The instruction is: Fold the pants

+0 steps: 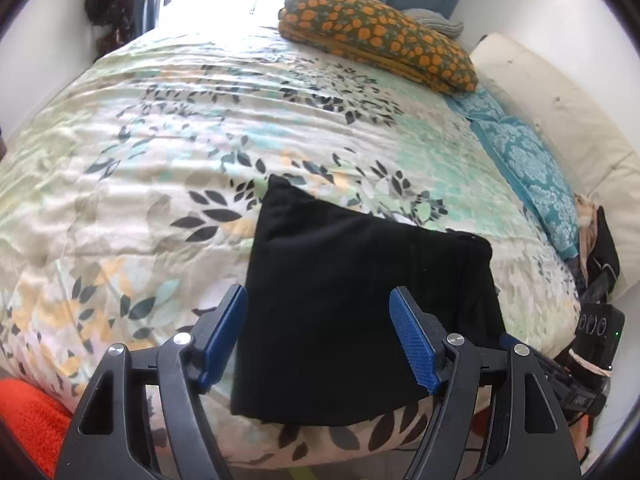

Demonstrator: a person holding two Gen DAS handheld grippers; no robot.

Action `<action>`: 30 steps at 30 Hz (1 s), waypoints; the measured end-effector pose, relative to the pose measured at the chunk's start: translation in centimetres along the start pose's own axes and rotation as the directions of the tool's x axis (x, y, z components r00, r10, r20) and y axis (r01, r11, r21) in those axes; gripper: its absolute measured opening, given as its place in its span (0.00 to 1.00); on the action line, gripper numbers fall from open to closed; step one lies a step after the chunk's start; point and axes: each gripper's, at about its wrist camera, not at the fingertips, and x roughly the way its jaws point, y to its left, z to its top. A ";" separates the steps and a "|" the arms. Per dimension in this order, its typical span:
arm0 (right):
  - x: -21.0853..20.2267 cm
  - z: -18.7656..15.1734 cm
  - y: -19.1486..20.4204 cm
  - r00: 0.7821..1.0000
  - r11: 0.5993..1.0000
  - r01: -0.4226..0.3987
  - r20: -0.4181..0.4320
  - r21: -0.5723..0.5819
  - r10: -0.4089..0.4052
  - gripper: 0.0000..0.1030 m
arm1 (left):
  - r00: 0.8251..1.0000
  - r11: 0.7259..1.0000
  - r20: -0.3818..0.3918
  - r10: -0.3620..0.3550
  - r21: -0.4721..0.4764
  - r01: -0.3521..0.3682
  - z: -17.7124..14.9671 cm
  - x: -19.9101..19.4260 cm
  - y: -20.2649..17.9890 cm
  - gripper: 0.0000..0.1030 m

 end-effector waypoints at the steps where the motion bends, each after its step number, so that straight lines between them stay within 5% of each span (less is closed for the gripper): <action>1: 1.4 0.0 0.6 0.998 0.998 0.054 -0.042 -0.025 -0.055 0.94 | 1.000 1.000 -0.006 0.013 -0.023 -0.013 -0.7 0.3 0.9 0.73; 4: 4.3 0.4 0.9 0.983 0.991 0.134 -0.120 -0.020 -0.136 0.88 | 0.999 0.998 -0.027 0.041 -0.051 -0.042 -2.5 1.0 2.4 0.73; 5: 4.8 0.6 0.8 0.982 0.992 0.123 -0.142 -0.005 -0.123 0.55 | 0.998 0.997 -0.031 0.046 -0.058 -0.048 -2.9 1.1 2.7 0.73; 6: 4.9 0.9 1.0 0.979 0.990 0.142 -0.145 -0.009 -0.142 0.36 | 0.998 0.997 -0.033 0.048 -0.062 -0.050 -3.1 1.2 2.9 0.73; 8: 4.2 1.7 2.0 0.983 0.992 0.124 -0.135 -0.032 -0.127 0.23 | 0.998 0.997 -0.031 0.055 -0.058 -0.057 -3.3 1.2 3.0 0.73; 13: -1.8 4.7 3.3 0.999 1.000 -0.025 -0.022 -0.013 0.025 0.21 | 0.999 0.998 0.005 0.046 -0.041 -0.046 -2.9 0.4 2.6 0.73; 17: -4.0 4.9 -0.7 1.000 0.999 0.015 -0.001 0.051 -0.015 0.21 | 0.999 0.999 0.011 0.032 0.003 -0.033 -3.0 0.7 1.3 0.73; 21: -1.2 2.4 -7.5 0.983 0.977 0.148 -0.130 0.154 -0.129 0.21 | 0.999 0.997 -0.034 0.039 0.063 -0.037 -3.9 2.4 -0.4 0.73; 24: -2.2 1.3 -9.4 0.997 0.965 0.071 -0.054 0.253 -0.059 0.30 | 0.998 0.992 -0.043 0.050 0.119 -0.045 -4.8 2.8 -1.5 0.73; 25: -2.6 1.3 -9.6 0.997 0.960 0.065 -0.047 0.271 -0.055 0.40 | 0.998 0.988 -0.039 0.058 0.144 -0.052 -5.0 2.7 -2.0 0.73; 30: -7.3 3.5 -6.8 0.977 0.970 0.177 0.089 0.165 -0.193 0.56 | 0.997 0.973 0.012 0.070 0.218 -0.071 -4.8 2.2 -3.8 0.73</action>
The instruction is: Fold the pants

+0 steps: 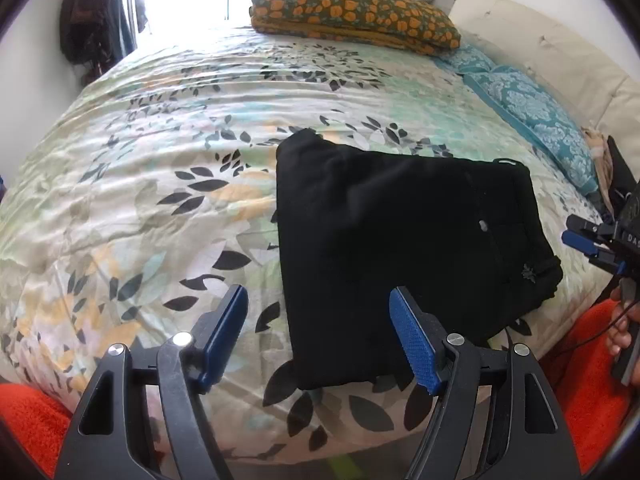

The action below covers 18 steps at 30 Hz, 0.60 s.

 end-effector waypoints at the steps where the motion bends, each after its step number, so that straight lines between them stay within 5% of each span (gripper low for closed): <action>1: -0.8 0.5 1.2 1.000 0.999 -0.011 0.024 -0.034 0.012 0.56 | 1.000 1.000 0.009 -0.001 0.012 0.001 0.2 0.1 -0.4 0.73; 3: -1.3 1.0 4.1 0.996 0.990 -0.072 0.035 -0.123 0.077 0.56 | 1.000 0.999 0.009 -0.008 0.040 0.008 0.5 0.7 -1.6 0.73; 6: 1.7 0.0 8.3 0.989 0.959 -0.142 -0.072 -0.244 0.128 0.56 | 0.999 0.995 -0.001 -0.038 0.097 0.038 0.2 2.1 -4.1 0.73; 9: 6.7 -3.1 7.8 0.976 0.946 0.035 -0.191 -0.323 -0.102 0.50 | 0.997 0.979 -0.074 -0.035 0.199 0.049 -1.2 4.4 -6.8 0.73; 10: 7.5 -4.0 6.3 0.968 0.940 0.085 -0.195 -0.330 -0.156 0.33 | 0.997 0.973 -0.079 -0.015 0.230 0.033 -1.7 4.7 -7.5 0.73; 11: 7.5 -4.5 5.3 0.970 0.938 0.104 -0.176 -0.330 -0.169 0.18 | 0.998 0.967 -0.059 -0.003 0.253 0.018 -2.1 4.4 -8.0 0.73; 12: 7.1 -4.6 4.5 0.976 0.944 0.089 -0.161 -0.317 -0.146 0.16 | 0.999 0.964 -0.048 -0.007 0.265 0.020 -2.3 4.0 -8.2 0.73; 18: 7.4 -4.2 4.1 0.977 0.949 0.086 -0.161 -0.304 -0.140 0.16 | 0.995 0.982 -0.090 -0.040 0.181 0.056 -0.1 3.1 -6.4 0.73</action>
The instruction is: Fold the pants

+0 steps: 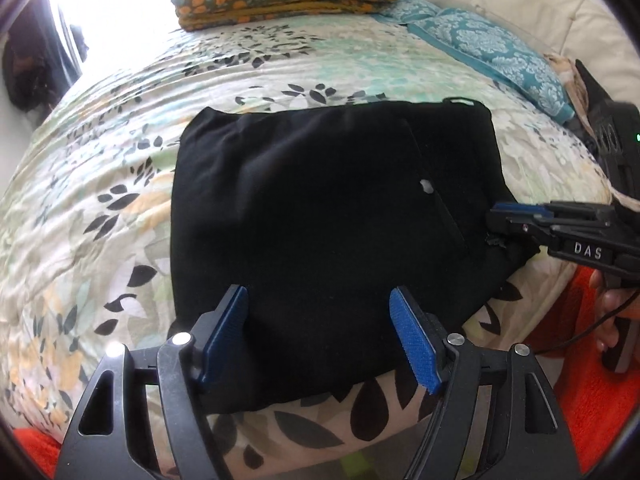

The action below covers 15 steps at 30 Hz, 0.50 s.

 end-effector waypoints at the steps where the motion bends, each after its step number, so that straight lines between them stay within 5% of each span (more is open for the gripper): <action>1: -0.1 -0.1 -0.3 1.000 1.000 -0.011 0.008 0.020 0.011 0.16 | 1.000 1.000 0.016 -0.003 -0.029 0.003 1.1 -0.3 1.1 0.73; 4: -0.1 0.0 -0.3 1.000 0.999 -0.025 0.013 0.040 0.025 0.16 | 0.998 0.993 0.065 0.009 -0.116 -0.002 5.0 -0.3 4.7 0.73; 6: -0.1 0.0 -0.1 1.000 0.999 -0.020 0.013 0.030 0.019 0.16 | 0.999 0.990 0.032 -0.002 -0.144 0.007 7.5 1.8 6.6 0.73; 10: 0.0 0.0 -0.1 1.000 1.000 -0.018 0.013 0.024 0.018 0.16 | 0.965 0.968 -0.132 0.226 -0.079 -0.237 9.8 9.5 9.2 0.75; 13: 0.1 -0.1 -0.2 0.999 0.999 -0.031 0.011 0.026 0.031 0.16 | 0.955 0.943 -0.128 0.269 -0.167 -0.288 10.8 11.0 11.9 0.87; 15: 0.1 -0.1 -0.3 0.999 0.999 -0.037 0.014 0.032 0.037 0.16 | 0.938 0.915 -0.118 0.326 -0.209 -0.344 11.7 10.5 13.0 0.86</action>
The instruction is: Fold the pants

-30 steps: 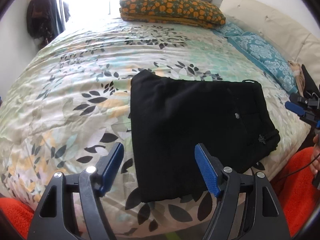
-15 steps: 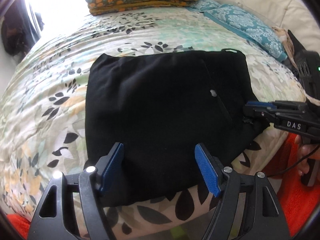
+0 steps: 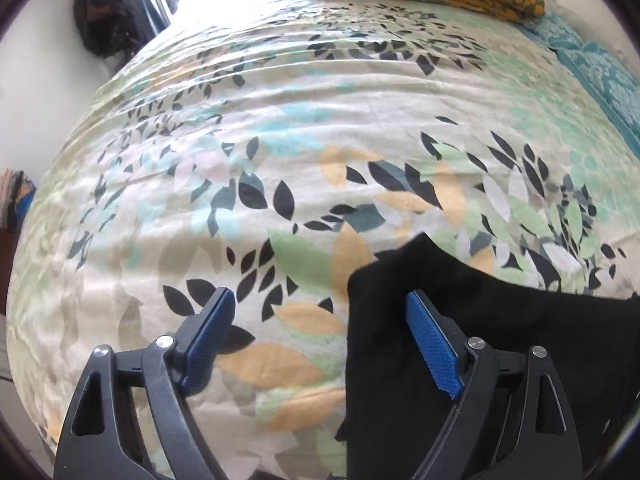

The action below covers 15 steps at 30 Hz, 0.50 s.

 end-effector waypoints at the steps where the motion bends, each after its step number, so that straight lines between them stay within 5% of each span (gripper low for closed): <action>1: 0.0 0.0 -0.1 1.000 1.000 -0.005 -0.002 0.004 0.005 0.16 | 0.998 0.998 0.015 0.060 -0.014 -0.060 0.5 -0.4 0.4 0.84; 2: 0.0 0.0 -0.3 1.000 1.000 -0.013 -0.002 0.010 0.013 0.16 | 0.997 0.997 0.026 0.070 -0.030 -0.070 0.8 -0.9 0.9 0.83; 4: -0.5 0.3 -0.4 1.000 0.999 -0.025 0.000 0.025 0.025 0.15 | 0.996 0.996 0.051 -0.069 -0.054 0.072 1.1 -2.3 1.5 0.83; 6: -1.9 0.7 0.5 0.999 1.000 -0.005 0.035 -0.001 0.005 0.16 | 0.972 0.974 0.053 -0.227 -0.012 0.228 1.0 -3.3 0.5 0.84; 8: -3.2 1.4 1.7 0.995 0.999 -0.015 0.096 -0.051 0.020 0.20 | 0.956 0.955 0.033 -0.292 0.052 0.290 0.9 -3.1 -1.5 0.84; 11: -2.8 4.0 3.3 0.990 0.992 -0.054 0.125 -0.118 0.069 0.31 | 0.969 0.966 0.006 -0.246 0.085 0.244 1.3 -0.7 -3.7 0.84; 15: 1.5 6.5 2.4 0.998 0.992 0.031 0.062 -0.126 -0.023 0.38 | 0.981 0.983 -0.074 -0.179 -0.044 0.176 1.9 3.3 -2.6 0.86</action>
